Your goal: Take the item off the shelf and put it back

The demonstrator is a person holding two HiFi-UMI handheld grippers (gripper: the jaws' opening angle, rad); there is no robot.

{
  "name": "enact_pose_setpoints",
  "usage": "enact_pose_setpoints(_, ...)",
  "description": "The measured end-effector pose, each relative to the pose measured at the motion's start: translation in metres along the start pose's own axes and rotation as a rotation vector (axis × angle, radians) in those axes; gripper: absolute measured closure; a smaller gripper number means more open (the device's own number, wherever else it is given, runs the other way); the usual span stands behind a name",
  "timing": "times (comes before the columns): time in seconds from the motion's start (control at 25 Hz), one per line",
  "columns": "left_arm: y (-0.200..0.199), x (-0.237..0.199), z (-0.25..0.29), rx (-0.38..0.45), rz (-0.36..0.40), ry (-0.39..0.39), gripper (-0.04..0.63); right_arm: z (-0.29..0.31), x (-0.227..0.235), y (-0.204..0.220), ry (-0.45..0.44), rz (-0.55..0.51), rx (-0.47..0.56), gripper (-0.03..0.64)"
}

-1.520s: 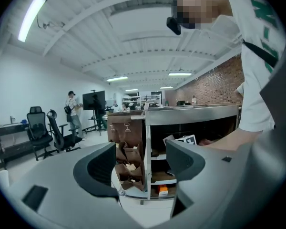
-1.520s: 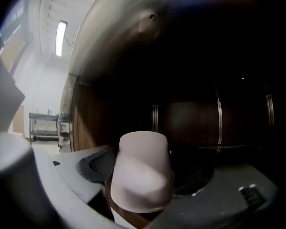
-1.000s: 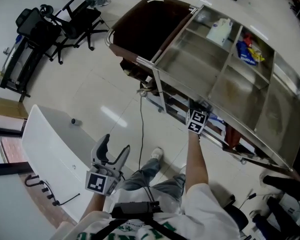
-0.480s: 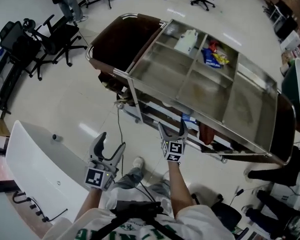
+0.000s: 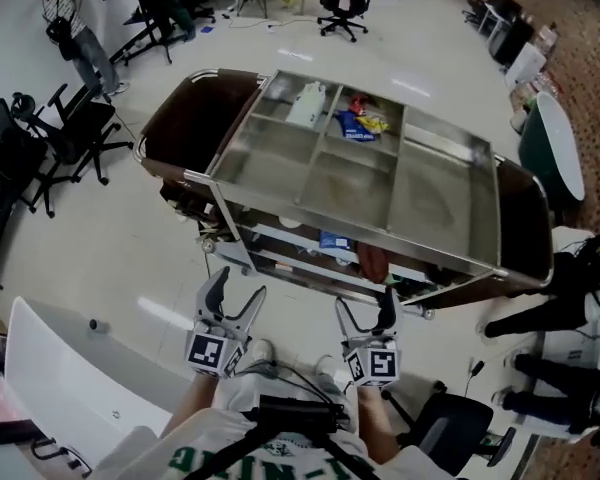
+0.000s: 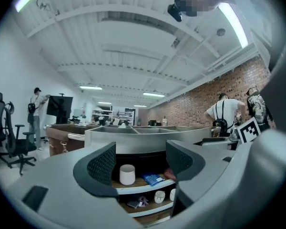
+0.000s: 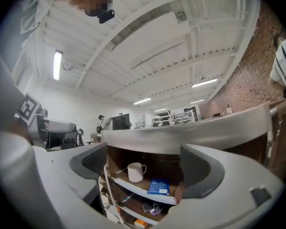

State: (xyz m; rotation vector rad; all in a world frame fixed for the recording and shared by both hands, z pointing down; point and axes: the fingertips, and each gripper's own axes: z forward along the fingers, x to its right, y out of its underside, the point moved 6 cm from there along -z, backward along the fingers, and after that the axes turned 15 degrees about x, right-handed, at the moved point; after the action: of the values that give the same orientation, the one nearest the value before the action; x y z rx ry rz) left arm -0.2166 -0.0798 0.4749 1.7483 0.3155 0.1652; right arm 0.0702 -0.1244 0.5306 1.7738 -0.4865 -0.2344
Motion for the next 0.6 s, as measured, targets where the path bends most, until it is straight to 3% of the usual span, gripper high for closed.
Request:
enact_pose_setpoints(0.28, -0.023, 0.046, 0.033, 0.090, 0.000, 0.127, 0.278, -0.036, 0.040, -0.086, 0.118, -0.043, 0.133, 0.110)
enact_pose_setpoints(0.44, -0.026, 0.055, 0.039, 0.132, 0.038, 0.158, 0.278, -0.045, 0.053, -0.110, 0.196, -0.105, 0.190, 0.114)
enact_pose_setpoints(0.6, -0.024, 0.058, 0.039, 0.147, 0.064, 0.166, 0.278, -0.046, 0.056, -0.119, 0.195, -0.139, 0.189, 0.115)
